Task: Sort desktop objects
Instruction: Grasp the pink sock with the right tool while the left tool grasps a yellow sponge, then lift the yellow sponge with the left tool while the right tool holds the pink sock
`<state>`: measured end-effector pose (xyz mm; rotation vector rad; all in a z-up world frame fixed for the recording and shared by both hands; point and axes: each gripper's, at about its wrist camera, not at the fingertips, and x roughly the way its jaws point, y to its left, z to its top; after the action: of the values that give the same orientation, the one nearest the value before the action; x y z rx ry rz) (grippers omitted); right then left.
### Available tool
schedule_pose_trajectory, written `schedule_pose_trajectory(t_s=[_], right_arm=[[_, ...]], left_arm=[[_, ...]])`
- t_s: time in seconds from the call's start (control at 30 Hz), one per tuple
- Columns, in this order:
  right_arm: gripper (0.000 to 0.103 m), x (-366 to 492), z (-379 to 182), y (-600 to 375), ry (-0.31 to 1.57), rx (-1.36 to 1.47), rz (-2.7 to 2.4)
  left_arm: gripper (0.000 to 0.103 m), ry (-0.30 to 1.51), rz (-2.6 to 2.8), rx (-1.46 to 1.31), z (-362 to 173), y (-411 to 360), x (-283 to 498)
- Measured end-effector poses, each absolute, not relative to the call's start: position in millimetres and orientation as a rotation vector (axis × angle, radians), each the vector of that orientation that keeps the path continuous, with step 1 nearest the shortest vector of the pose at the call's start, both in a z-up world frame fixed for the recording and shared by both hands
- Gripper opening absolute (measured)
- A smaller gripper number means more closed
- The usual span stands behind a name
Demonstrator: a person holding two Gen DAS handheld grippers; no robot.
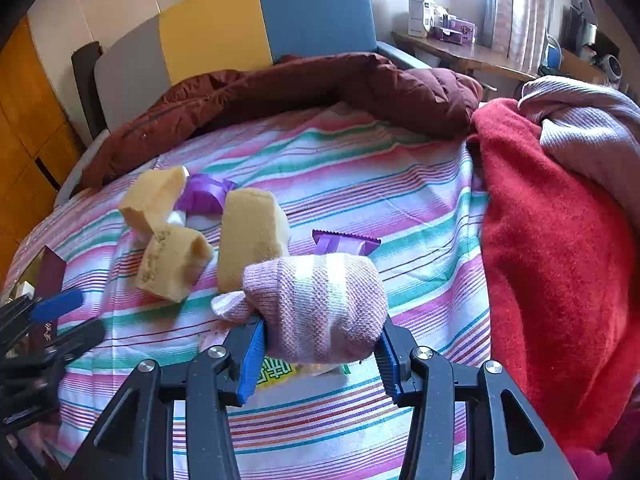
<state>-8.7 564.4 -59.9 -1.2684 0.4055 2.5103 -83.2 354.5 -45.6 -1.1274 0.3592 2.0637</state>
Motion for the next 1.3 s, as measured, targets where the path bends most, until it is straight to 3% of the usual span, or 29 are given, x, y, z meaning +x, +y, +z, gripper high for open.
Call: schedule_pose_trajectory(t_s=[0.1,0.53,0.7,1.3], right_arm=[[0.049,-8,-58,566,0.413,-1.253,2.52],[0.049,-5,-53,568,0.435,-1.216,2.541],[0.049,-6,-53,566,0.419,-1.225,2.546],[0.049,-3,-43,553,0.38,-1.159,2.636]], left_arm=[[0.07,0.389,2.067,-1.122,-50,368,-92],[0.07,0.477,2.068,-1.197,-86,409,-125],[0.056,0.434,2.04,-1.214,-96,410,-131],[0.054,0.374,2.19,-1.12,-59,341,-80]])
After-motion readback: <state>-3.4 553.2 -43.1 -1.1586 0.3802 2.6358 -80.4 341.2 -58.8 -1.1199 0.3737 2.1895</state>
